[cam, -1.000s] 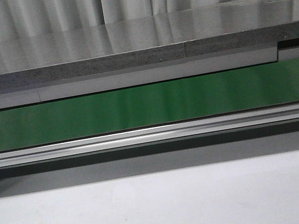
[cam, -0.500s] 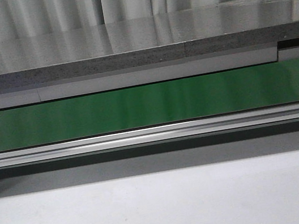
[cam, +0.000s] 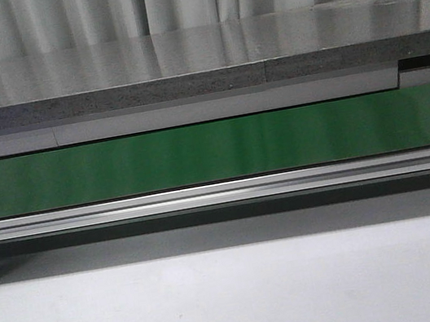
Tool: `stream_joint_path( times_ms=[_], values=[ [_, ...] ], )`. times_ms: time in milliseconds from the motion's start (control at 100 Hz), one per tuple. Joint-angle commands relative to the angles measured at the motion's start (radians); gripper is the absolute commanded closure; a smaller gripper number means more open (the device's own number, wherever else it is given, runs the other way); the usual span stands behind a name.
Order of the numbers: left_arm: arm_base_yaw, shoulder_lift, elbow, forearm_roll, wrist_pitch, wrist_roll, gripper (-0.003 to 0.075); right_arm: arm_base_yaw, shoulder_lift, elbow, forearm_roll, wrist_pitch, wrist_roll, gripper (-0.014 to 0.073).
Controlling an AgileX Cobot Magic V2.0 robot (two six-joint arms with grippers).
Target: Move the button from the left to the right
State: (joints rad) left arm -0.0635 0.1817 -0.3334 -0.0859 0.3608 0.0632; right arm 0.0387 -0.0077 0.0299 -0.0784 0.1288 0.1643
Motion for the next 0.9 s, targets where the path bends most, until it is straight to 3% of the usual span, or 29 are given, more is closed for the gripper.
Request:
stream_joint_path(
  times_ms=[0,240,760,820,890],
  values=[
    [0.004,0.110,-0.129,-0.014,0.050,-0.009,0.0715,-0.002,-0.017,0.000,0.002,-0.083,-0.004,0.0662],
    [0.004,0.353,-0.343,-0.014,0.276,-0.009,0.0715,-0.002,-0.017,0.000,0.002,-0.083,-0.004,0.0662],
    [0.004,0.517,-0.374,-0.023,0.308,-0.009,0.0711,-0.002,-0.017,0.000,0.002,-0.083,-0.004,0.0662],
    [0.004,0.517,-0.374,-0.023,0.312,-0.009,0.0680,-0.002,-0.017,0.000,0.002,-0.083,-0.004,0.0662],
    [0.004,0.517,-0.374,-0.023,0.318,-0.009,0.0585,-0.002,-0.017,0.000,0.002,-0.083,-0.004,0.0662]
  ],
)
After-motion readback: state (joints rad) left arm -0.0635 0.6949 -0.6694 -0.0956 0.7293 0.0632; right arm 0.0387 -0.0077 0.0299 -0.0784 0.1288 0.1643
